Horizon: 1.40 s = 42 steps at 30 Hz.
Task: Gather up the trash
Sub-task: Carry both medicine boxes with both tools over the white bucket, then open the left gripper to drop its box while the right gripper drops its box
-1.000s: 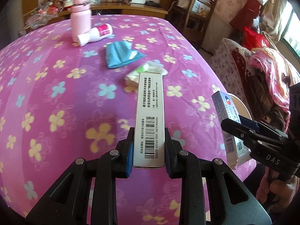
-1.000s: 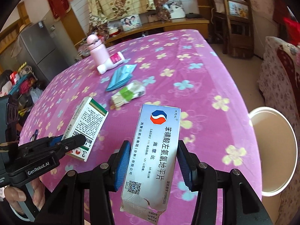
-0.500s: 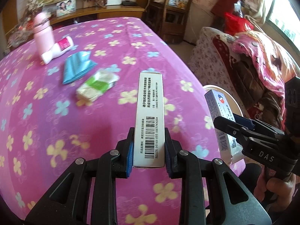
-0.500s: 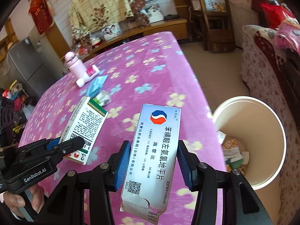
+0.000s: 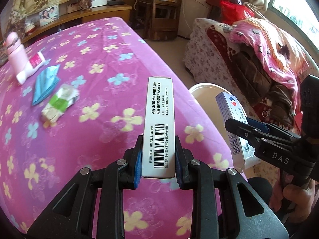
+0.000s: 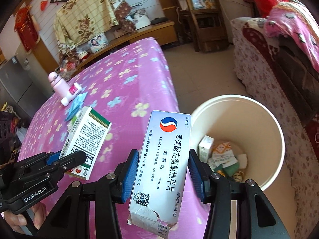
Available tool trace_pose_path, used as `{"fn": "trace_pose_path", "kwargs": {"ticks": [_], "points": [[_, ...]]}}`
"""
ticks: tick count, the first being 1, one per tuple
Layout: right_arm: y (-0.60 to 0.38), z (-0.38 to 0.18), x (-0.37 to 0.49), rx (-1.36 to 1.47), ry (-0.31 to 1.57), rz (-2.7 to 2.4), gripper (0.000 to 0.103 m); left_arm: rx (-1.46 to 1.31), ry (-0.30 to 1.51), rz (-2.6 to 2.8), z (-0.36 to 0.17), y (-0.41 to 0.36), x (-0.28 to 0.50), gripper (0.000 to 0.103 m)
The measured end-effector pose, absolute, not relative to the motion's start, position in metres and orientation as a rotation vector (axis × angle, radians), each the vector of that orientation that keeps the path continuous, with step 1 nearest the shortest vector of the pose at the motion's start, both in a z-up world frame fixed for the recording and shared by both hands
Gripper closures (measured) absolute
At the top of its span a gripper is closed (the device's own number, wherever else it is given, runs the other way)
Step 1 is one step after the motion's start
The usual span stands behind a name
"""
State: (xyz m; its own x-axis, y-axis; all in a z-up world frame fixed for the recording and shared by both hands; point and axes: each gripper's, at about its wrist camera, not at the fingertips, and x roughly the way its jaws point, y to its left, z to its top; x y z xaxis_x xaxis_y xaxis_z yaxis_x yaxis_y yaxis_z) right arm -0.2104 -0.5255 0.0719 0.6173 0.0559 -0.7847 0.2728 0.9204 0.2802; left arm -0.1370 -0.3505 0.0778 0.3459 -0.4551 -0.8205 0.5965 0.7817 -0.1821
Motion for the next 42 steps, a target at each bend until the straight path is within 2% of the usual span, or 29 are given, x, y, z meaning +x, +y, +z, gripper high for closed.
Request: {"fn": "trace_pose_path", "kwargs": {"ticks": [16, 30, 32, 34, 35, 38, 39, 42], "points": [[-0.587, 0.053, -0.226, 0.452, 0.921, -0.228, 0.055, 0.188, 1.04, -0.781, 0.065, -0.418, -0.139, 0.078], [-0.645, 0.01, -0.226, 0.524, 1.005, -0.329, 0.055, 0.17, 1.106, -0.878, 0.047, -0.474, -0.14, 0.078], [-0.649, 0.006, -0.227, 0.531, 1.025, -0.353, 0.054, 0.158, 1.106, -0.889, 0.047, -0.481, -0.14, 0.078], [-0.654, 0.003, -0.229, 0.546, 1.04, -0.381, 0.047, 0.135, 1.113, -0.903, 0.047, -0.484, -0.14, 0.077], [-0.654, 0.003, -0.23, 0.55, 1.037, -0.385, 0.047, 0.117, 1.125, -0.912, 0.046, -0.485, -0.139, 0.076], [-0.654, 0.002, -0.234, 0.551, 1.041, -0.391, 0.047, 0.101, 1.124, -0.911, 0.045, -0.484, -0.14, 0.057], [-0.654, 0.002, -0.234, 0.553, 1.041, -0.39, 0.047, 0.103, 1.116, -0.907, 0.046, -0.483, -0.141, 0.054], [-0.651, 0.003, -0.236, 0.555, 1.041, -0.383, 0.047, 0.104, 1.111, -0.898, 0.046, -0.479, -0.141, 0.053]]}}
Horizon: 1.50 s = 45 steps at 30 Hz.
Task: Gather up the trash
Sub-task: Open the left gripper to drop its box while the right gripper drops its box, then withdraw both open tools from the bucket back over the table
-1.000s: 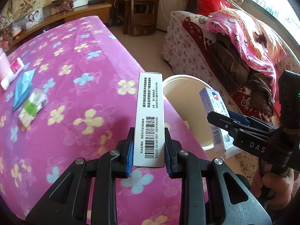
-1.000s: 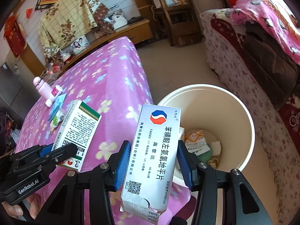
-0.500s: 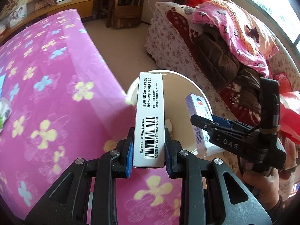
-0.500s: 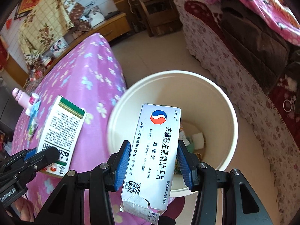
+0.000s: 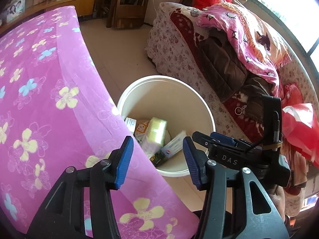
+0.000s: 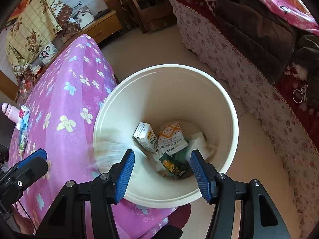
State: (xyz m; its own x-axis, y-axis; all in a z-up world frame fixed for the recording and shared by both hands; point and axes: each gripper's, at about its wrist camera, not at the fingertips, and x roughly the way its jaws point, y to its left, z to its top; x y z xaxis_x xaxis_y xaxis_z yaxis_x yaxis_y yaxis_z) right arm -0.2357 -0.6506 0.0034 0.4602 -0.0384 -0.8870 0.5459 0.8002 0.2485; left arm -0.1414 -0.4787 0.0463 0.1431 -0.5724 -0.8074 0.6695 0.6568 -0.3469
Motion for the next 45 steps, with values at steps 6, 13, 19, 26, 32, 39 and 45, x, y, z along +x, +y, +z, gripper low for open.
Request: {"fn": "trace_pose_path", "kwargs": {"ticks": [6, 13, 19, 26, 32, 39, 45], "points": [[-0.635, 0.014, -0.232, 0.525, 1.029, -0.358, 0.047, 0.099, 1.097, -0.855, 0.049, -0.464, -0.137, 0.053], [-0.612, 0.036, -0.223, 0.485, 0.997, -0.322, 0.047, 0.096, 1.068, -0.779, 0.051, -0.435, -0.128, 0.053], [-0.584, 0.047, -0.212, 0.448, 0.987, -0.275, 0.046, 0.129, 1.032, -0.703, 0.053, -0.403, -0.12, 0.053], [-0.546, 0.053, -0.192, 0.419, 0.986, -0.211, 0.046, 0.118, 0.996, -0.602, 0.057, -0.351, -0.102, 0.053], [-0.499, 0.051, -0.164, 0.371, 1.008, -0.129, 0.042, 0.09, 0.996, -0.519, 0.057, -0.3, -0.082, 0.053], [-0.448, 0.048, -0.125, 0.358, 1.025, -0.028, 0.042, 0.038, 1.011, -0.406, 0.05, -0.227, -0.057, 0.053], [-0.393, 0.041, -0.079, 0.331, 1.061, 0.072, 0.042, -0.024, 1.037, -0.315, 0.043, -0.176, -0.033, 0.053]]}}
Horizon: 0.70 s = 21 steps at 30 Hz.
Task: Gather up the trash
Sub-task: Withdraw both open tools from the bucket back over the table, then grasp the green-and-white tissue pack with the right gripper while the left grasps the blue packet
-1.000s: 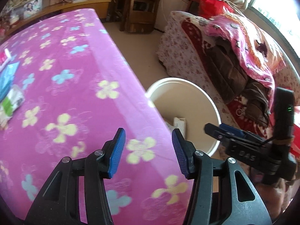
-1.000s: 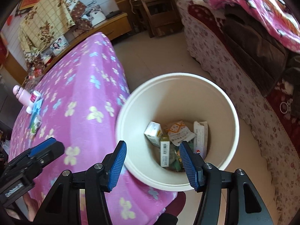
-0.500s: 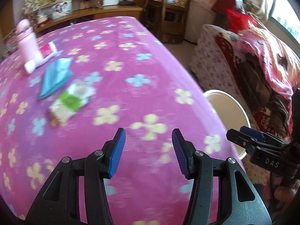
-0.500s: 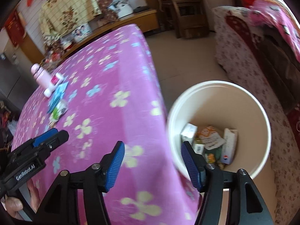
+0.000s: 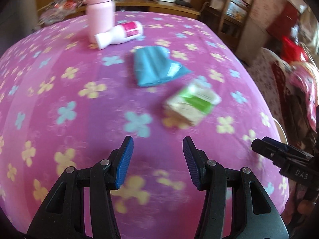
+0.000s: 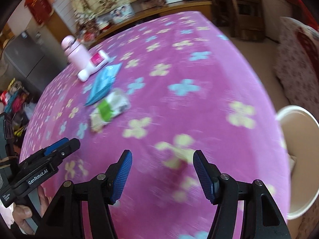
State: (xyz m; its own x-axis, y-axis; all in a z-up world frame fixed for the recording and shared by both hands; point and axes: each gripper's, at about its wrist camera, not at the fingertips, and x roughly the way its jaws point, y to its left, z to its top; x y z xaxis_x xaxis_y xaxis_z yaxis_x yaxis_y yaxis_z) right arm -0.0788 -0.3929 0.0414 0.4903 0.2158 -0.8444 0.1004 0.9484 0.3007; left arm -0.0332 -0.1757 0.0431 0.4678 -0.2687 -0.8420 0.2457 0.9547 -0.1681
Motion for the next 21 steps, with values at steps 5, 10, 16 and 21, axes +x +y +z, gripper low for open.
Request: {"fn": "trace_pose_path", "kwargs": {"ticks": [5, 10, 16, 21], "points": [[-0.369, 0.045, -0.061, 0.299, 1.058, 0.102, 0.042, -0.068, 1.046, -0.286, 0.04, -0.164, -0.007, 0.053], [-0.375, 0.046, -0.065, 0.279, 1.062, 0.09, 0.042, -0.096, 1.052, -0.275, 0.035, -0.176, 0.022, 0.053], [-0.399, 0.049, -0.074, 0.305, 1.047, 0.06, 0.042, -0.159, 1.074, -0.294, 0.026, -0.196, 0.041, 0.053], [-0.415, 0.049, -0.075, 0.329, 1.034, 0.033, 0.042, -0.106, 1.085, -0.422, 0.026, -0.234, 0.026, 0.053]]}}
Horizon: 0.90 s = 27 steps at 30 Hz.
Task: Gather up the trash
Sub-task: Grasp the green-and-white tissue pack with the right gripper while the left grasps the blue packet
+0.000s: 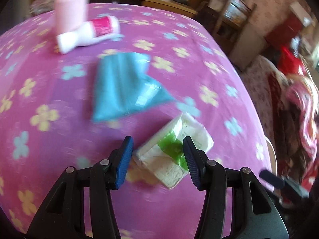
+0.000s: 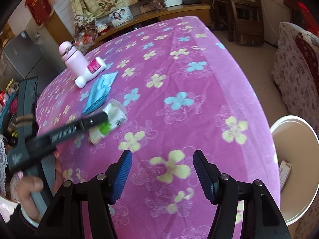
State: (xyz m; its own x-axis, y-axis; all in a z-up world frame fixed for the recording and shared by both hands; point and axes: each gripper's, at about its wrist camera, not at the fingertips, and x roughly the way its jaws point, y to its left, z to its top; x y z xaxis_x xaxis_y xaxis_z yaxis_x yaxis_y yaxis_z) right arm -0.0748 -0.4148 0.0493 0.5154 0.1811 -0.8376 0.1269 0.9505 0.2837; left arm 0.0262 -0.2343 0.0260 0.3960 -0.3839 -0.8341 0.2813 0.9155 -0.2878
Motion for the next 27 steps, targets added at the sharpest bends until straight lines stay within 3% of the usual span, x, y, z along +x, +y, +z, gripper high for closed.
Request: {"fn": "trace_pose_path", "kwargs": {"ticks": [7, 19, 21, 27], "points": [[-0.423, 0.053, -0.076, 0.341, 1.019, 0.0, 0.042, -0.174, 1.123, -0.578, 0.033, -0.244, 0.01, 0.053], [-0.377, 0.042, -0.027, 0.373, 1.025, 0.033, 0.033, -0.225, 1.065, -0.307, 0.051, -0.155, 0.042, 0.053], [-0.365, 0.038, -0.015, 0.364, 1.023, 0.03, 0.03, -0.271, 1.05, -0.275, 0.052, -0.148, 0.053, 0.045], [-0.349, 0.027, -0.004, 0.249, 0.997, -0.024, 0.029, -0.284, 1.037, -0.251, 0.053, -0.163, 0.08, 0.042]]}}
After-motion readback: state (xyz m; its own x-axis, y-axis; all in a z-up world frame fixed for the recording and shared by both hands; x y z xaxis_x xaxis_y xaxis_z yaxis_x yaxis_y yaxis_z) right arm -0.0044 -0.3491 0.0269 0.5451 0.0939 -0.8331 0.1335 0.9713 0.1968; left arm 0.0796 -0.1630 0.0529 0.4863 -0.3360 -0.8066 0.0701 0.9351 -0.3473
